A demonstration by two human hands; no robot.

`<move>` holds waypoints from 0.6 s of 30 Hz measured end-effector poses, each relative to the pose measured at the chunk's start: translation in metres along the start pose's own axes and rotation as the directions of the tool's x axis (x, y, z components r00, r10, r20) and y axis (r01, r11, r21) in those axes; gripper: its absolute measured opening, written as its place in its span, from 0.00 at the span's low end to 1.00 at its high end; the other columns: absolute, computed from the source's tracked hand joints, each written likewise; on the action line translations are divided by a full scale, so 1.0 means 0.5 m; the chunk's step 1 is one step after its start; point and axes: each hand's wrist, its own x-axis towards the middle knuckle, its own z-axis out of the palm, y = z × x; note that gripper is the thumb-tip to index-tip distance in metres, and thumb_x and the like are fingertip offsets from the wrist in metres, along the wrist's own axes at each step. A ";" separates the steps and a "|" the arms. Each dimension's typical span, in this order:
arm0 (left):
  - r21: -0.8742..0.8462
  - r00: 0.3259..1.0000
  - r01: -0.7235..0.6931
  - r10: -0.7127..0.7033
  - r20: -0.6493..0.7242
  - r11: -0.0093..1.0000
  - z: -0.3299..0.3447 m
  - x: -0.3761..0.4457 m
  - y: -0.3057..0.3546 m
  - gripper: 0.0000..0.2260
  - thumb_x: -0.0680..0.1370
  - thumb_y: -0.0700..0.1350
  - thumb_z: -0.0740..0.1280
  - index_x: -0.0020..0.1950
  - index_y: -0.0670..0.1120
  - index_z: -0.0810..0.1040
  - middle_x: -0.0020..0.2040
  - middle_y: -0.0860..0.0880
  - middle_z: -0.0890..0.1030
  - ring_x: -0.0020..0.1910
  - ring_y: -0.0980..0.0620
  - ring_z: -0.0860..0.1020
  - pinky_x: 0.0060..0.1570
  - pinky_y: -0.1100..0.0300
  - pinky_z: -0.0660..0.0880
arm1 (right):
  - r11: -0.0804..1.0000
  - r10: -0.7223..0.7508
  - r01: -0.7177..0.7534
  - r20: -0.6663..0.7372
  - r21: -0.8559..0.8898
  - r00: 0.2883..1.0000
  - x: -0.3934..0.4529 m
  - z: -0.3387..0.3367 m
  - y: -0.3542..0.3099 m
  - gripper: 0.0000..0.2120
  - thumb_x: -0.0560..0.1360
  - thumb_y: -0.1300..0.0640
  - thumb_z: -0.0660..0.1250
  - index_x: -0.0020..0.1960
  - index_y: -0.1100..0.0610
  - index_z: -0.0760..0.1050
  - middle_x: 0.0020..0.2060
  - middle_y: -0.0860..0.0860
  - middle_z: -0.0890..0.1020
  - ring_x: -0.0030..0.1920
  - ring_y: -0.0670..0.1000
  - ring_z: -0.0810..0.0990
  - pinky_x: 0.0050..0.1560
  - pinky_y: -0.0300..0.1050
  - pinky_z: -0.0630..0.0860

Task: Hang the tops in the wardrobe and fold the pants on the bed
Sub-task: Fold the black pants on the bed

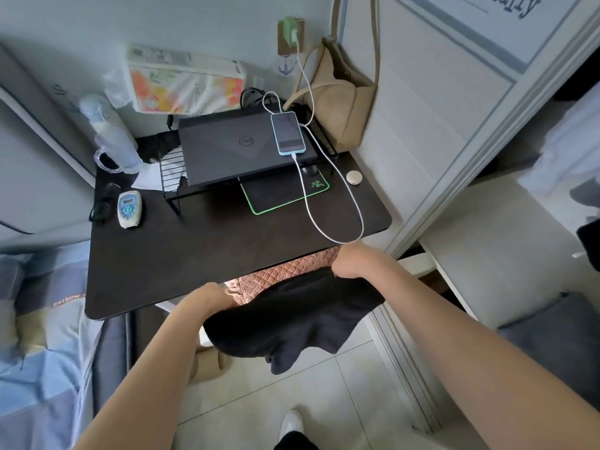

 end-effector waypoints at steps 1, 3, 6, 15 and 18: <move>-0.092 0.999 0.022 -0.026 -0.038 0.996 0.004 0.005 -0.004 0.19 0.78 0.46 0.66 0.66 0.41 0.73 0.57 0.45 0.77 0.56 0.46 0.76 0.51 0.59 0.70 | 0.999 -0.031 0.032 -0.047 0.018 0.998 0.001 0.003 0.005 0.08 0.70 0.58 0.59 0.48 0.59 0.72 0.51 0.58 0.78 0.52 0.60 0.78 0.56 0.53 0.76; -0.298 0.993 0.008 -0.042 -0.110 0.955 0.013 0.006 -0.013 0.19 0.75 0.41 0.70 0.66 0.40 0.74 0.57 0.43 0.78 0.55 0.44 0.77 0.52 0.57 0.72 | 0.992 -0.082 0.097 -0.172 0.081 0.982 -0.008 0.006 0.015 0.01 0.71 0.60 0.58 0.41 0.57 0.68 0.43 0.56 0.78 0.49 0.60 0.79 0.51 0.51 0.77; -0.458 0.952 -0.136 -0.012 -0.306 0.878 0.016 -0.013 -0.013 0.22 0.75 0.40 0.71 0.68 0.45 0.72 0.61 0.42 0.77 0.60 0.43 0.75 0.58 0.54 0.71 | 0.962 -0.107 0.178 -0.315 0.208 0.943 -0.029 0.009 0.034 0.10 0.74 0.60 0.60 0.54 0.60 0.72 0.50 0.58 0.79 0.53 0.60 0.78 0.56 0.54 0.76; -0.975 0.972 -0.219 -0.078 -0.221 0.035 0.049 -0.223 -0.029 0.10 0.72 0.36 0.72 0.49 0.49 0.83 0.58 0.40 0.81 0.58 0.40 0.79 0.61 0.42 0.75 | 0.122 0.013 -0.046 0.045 0.992 0.999 -0.203 -0.012 0.115 0.10 0.72 0.61 0.69 0.52 0.62 0.76 0.53 0.57 0.79 0.54 0.58 0.77 0.54 0.49 0.73; -0.985 0.983 -0.173 -0.070 -0.172 -0.002 0.099 -0.290 -0.039 0.05 0.72 0.42 0.73 0.46 0.50 0.85 0.55 0.40 0.83 0.53 0.38 0.82 0.55 0.39 0.77 | 0.039 -0.096 -0.022 0.026 0.999 0.995 -0.263 0.018 0.139 0.19 0.73 0.51 0.71 0.61 0.57 0.77 0.56 0.54 0.82 0.58 0.57 0.79 0.64 0.55 0.73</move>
